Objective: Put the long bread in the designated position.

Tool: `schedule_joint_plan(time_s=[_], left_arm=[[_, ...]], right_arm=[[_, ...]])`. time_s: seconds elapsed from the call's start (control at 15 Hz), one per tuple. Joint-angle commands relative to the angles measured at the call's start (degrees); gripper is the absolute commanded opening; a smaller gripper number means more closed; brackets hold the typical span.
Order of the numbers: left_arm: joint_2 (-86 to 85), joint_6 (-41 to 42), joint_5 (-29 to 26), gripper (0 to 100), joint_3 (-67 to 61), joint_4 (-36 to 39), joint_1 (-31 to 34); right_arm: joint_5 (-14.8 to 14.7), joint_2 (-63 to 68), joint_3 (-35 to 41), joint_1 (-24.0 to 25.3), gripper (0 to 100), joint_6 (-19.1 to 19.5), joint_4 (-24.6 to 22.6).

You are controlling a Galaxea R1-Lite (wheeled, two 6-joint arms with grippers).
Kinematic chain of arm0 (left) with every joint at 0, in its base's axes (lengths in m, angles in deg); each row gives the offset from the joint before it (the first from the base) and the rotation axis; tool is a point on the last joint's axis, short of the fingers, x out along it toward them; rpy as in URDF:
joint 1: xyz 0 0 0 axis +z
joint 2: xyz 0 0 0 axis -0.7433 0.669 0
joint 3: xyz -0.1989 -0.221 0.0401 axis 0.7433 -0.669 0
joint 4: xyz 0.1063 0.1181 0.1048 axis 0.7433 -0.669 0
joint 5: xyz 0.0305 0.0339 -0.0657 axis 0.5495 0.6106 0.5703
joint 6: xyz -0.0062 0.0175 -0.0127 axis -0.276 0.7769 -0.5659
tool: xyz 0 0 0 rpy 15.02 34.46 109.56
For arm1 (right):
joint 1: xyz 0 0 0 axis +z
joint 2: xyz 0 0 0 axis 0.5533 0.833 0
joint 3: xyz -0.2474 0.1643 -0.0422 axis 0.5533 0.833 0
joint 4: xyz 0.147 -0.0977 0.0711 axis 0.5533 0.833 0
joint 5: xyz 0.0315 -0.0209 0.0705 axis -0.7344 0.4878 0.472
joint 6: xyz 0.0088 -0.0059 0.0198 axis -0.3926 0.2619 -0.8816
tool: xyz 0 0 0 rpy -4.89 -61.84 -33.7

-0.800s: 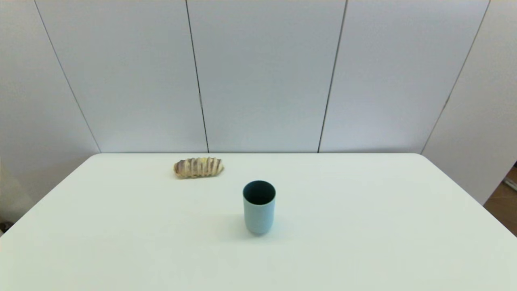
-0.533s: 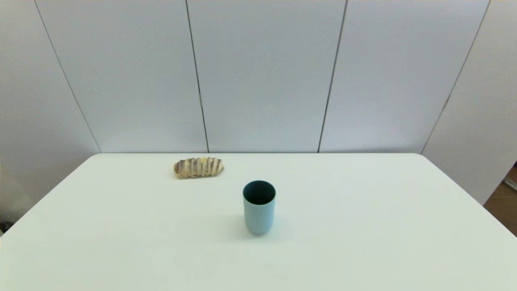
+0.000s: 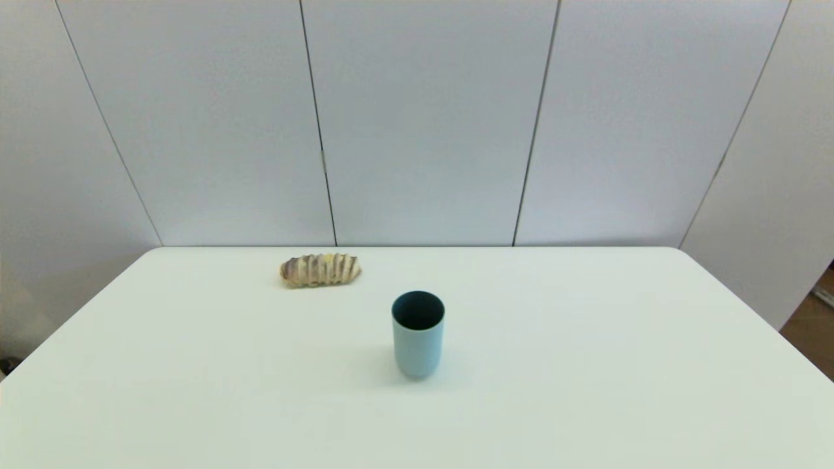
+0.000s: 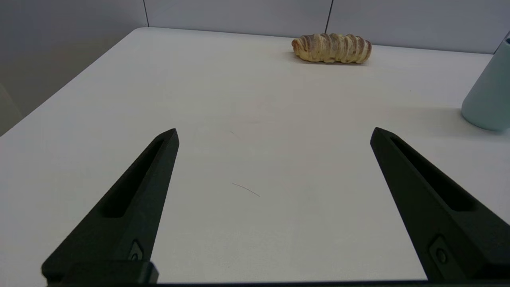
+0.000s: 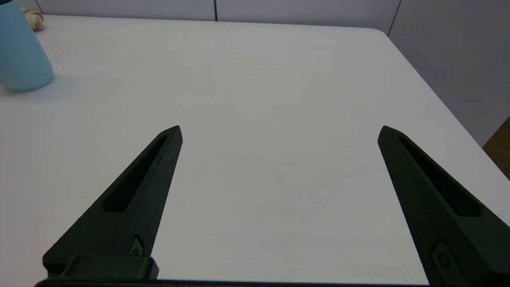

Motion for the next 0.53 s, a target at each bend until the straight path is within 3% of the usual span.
schedule_joint_plan(time_s=[0.07,0.53], left_arm=[[0.1,-0.1,0.1,100,0.0,0.0,0.0],[22.0,4.6,-0.9,100,17.5,-0.1,-3.5]], right_arm=[[0.0,0.1,0.0,0.0,100,0.0,0.0],[0.0,0.1,0.0,0.0,100,0.0,0.0]])
